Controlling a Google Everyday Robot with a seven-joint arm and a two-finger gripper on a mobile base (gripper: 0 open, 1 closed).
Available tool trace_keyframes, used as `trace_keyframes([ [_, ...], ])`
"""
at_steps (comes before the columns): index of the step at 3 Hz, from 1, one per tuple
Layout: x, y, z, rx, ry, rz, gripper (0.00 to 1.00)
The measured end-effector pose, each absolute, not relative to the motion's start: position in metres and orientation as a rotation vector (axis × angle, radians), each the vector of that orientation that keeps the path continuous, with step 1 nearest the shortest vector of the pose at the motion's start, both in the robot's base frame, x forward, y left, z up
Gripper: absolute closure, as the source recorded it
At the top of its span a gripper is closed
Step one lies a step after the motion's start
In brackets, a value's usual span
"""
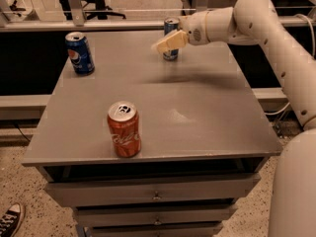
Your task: Knock redbull can over
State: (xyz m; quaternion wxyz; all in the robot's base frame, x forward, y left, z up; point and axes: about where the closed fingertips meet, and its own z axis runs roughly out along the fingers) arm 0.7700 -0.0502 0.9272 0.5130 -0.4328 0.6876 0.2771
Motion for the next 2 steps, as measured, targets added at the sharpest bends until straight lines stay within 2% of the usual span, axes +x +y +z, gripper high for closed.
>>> trace_keyframes([
  [2,0.707,0.003,0.964,-1.117,1.438,0.879,0.0],
])
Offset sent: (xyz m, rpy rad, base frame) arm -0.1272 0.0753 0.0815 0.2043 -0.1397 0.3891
